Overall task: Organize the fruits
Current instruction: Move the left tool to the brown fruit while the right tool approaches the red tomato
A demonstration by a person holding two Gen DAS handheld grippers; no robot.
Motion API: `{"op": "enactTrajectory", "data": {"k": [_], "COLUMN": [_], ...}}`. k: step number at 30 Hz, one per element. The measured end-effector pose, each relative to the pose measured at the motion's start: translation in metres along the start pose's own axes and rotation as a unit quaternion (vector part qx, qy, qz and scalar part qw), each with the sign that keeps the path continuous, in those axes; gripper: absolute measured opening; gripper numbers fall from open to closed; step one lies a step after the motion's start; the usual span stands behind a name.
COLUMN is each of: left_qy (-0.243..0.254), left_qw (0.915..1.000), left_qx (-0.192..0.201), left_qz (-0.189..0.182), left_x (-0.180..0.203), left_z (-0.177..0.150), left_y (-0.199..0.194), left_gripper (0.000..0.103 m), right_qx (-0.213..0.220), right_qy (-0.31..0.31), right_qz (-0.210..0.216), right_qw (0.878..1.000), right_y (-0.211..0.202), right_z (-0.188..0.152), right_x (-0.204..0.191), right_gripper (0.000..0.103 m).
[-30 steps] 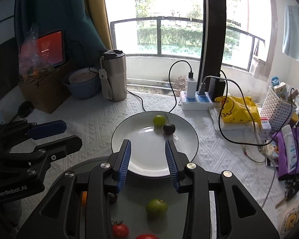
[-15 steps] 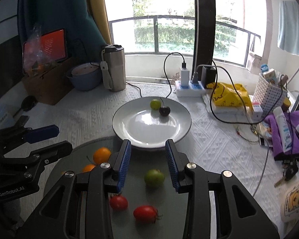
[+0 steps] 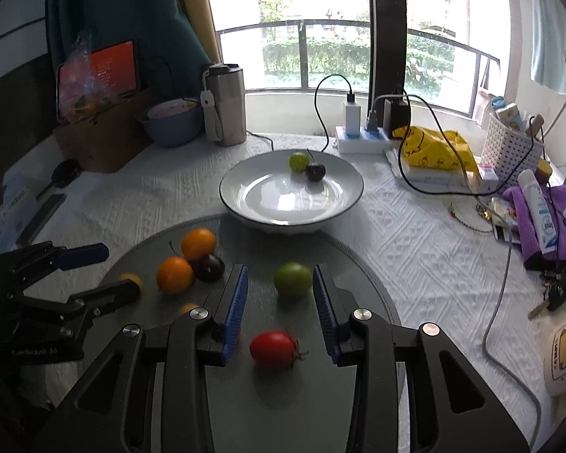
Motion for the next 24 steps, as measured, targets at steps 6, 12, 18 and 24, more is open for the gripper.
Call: {"op": "enactTrajectory", "data": {"k": [6, 12, 18, 24], "left_qy": [-0.011, -0.028, -0.043, -0.022], "left_qw": [0.9998, 0.9988, 0.9978, 0.9977], "left_qx": [-0.012, -0.022, -0.026, -0.033], "left_qz": [0.013, 0.033, 0.044, 0.056], "left_x": [-0.011, -0.023, -0.029, -0.023], "left_z": [-0.017, -0.033, -0.040, -0.036], "left_y": [0.006, 0.008, 0.014, 0.021], "left_gripper": [0.071, 0.071, 0.071, 0.071], "right_qx": [-0.009, -0.021, -0.034, -0.038], "right_qy": [0.006, 0.010, 0.012, 0.022], "right_qz": [-0.005, -0.004, -0.001, 0.009], "right_qw": [1.000, 1.000, 0.999, 0.999], "right_y": [-0.001, -0.001, 0.003, 0.011], "right_z": [-0.020, -0.041, -0.051, -0.055], "right_x": [0.006, 0.011, 0.015, 0.019], "right_gripper": [0.038, 0.039, 0.047, 0.050]}}
Point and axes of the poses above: each gripper's, at about its wrist camera, not at the fingertips, and y roughly the way its jaws point, x to its right, z to its top, the point moved 4 cm from there along y, roughly the way its jaws point, and after that the axes turned 9 degrees about z, right-handed, at the moved point
